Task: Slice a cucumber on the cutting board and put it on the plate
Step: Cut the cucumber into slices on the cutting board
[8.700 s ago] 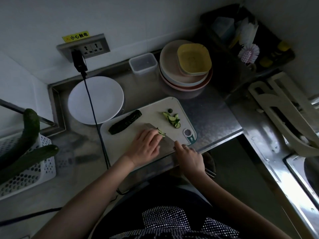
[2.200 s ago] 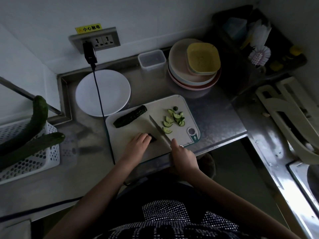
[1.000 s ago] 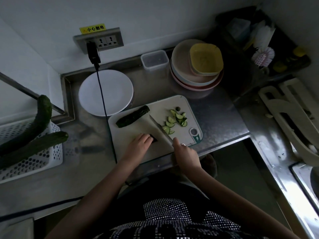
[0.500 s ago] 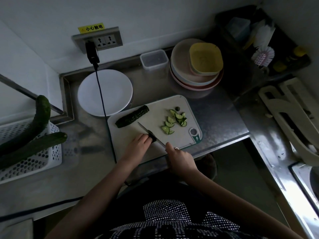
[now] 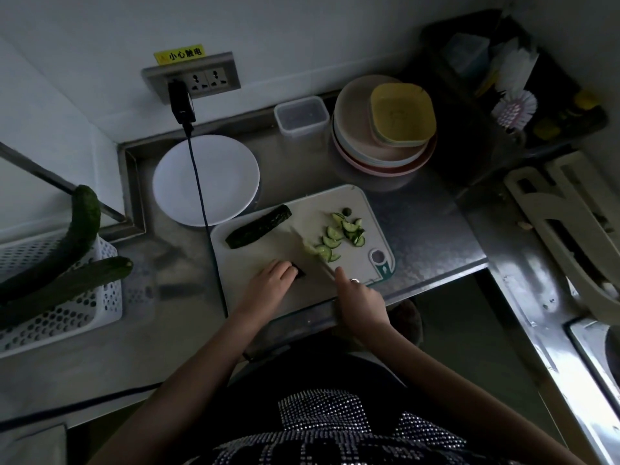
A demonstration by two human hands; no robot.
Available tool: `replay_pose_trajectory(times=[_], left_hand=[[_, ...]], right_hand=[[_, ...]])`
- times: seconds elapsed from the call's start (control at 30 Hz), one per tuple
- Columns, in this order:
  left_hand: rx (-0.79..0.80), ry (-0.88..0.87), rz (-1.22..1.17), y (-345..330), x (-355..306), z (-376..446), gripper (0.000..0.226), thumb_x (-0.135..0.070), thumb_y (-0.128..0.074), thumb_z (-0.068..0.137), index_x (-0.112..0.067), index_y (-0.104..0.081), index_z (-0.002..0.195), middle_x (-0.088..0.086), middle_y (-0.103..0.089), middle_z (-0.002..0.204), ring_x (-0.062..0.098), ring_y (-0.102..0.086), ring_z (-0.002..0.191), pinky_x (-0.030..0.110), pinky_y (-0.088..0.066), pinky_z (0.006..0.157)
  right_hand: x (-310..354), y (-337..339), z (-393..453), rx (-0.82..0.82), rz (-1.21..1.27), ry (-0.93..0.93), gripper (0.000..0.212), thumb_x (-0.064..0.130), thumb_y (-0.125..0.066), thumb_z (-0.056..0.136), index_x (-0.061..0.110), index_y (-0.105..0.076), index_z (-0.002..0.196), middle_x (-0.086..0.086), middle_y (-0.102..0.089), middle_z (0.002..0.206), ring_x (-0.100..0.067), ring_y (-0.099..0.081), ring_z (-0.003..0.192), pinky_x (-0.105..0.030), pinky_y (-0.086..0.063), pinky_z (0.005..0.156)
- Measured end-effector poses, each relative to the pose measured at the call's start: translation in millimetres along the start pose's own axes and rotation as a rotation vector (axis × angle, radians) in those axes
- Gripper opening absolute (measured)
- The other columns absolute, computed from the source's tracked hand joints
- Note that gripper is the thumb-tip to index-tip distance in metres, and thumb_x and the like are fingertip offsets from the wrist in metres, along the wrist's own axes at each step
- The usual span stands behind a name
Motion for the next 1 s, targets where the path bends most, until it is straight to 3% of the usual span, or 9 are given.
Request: replay_pose_trajectory(times=[0.1,0.23,0.6,0.77,0.87,1.0], left_hand=[[0.008,-0.008,0.019,0.5,0.8,0.0,0.047,0.007,-0.084,0.046,-0.004,-0.068,0.088,0.011,-0.064,0.091,0.020,-0.044,0.090,0.028,-0.051,0.053],[0.003,-0.013,0.076,4.8,-1.4,0.2,0.049,0.003,-0.085,0.043,-0.008,-0.069,0.088,0.008,-0.063,0.086,0.019,-0.044,0.086,0.027,-0.049,0.049],[-0.012,-0.033,0.029,6.4,-2.0,-1.2,0.053,0.008,-0.081,0.047,-0.008,-0.060,0.093,0.011,-0.059,0.085,0.024,-0.044,0.085,0.032,-0.052,0.054],[-0.044,-0.053,0.017,6.9,-2.5,0.5,0.035,0.001,-0.061,0.064,-0.008,-0.053,0.096,0.010,-0.055,0.092,0.024,-0.044,0.087,0.032,-0.054,0.053],[-0.028,-0.037,0.021,6.7,-0.7,0.8,0.045,0.009,-0.078,0.049,-0.002,-0.064,0.091,0.013,-0.062,0.090,0.023,-0.043,0.087,0.031,-0.052,0.054],[-0.033,-0.042,0.041,5.5,-0.7,1.1,0.028,0.002,-0.062,0.061,-0.002,-0.066,0.088,0.013,-0.062,0.089,0.023,-0.043,0.086,0.031,-0.053,0.053]], right_hand=[[-3.2,8.7,2.4,-0.064,0.063,-0.023,0.027,0.018,-0.036,0.101,0.014,-0.031,0.127,-0.011,-0.066,0.102,-0.033,-0.066,0.088,-0.037,-0.044,0.063],[20.6,1.8,-6.0,0.007,0.067,0.138,0.023,0.023,-0.036,0.101,0.015,-0.034,0.122,-0.011,-0.064,0.105,-0.036,-0.065,0.092,-0.037,-0.041,0.061],[24.7,-7.5,-3.7,-0.005,0.018,0.168,0.028,0.017,-0.043,0.098,0.019,-0.028,0.121,-0.008,-0.063,0.104,-0.034,-0.066,0.090,-0.036,-0.039,0.058],[24.4,-11.1,-3.4,0.049,-0.038,0.115,0.035,0.010,-0.045,0.094,0.014,-0.030,0.126,-0.009,-0.065,0.105,-0.034,-0.066,0.093,-0.036,-0.042,0.060],[24.2,-11.0,-3.7,0.066,-0.038,0.103,0.041,0.006,-0.047,0.091,0.014,-0.029,0.127,-0.009,-0.064,0.105,-0.034,-0.065,0.094,-0.038,-0.047,0.063],[21.6,-7.8,-2.7,0.053,-0.044,0.102,0.045,0.007,-0.048,0.091,0.014,-0.029,0.131,-0.008,-0.063,0.107,-0.034,-0.065,0.094,-0.037,-0.046,0.063]])
Point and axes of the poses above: each hand's wrist, its own z-axis towards the middle knuckle, its own y-axis out of the back of the hand, x = y × z, the point moved 7 cm from there along z, towards the middle knuckle
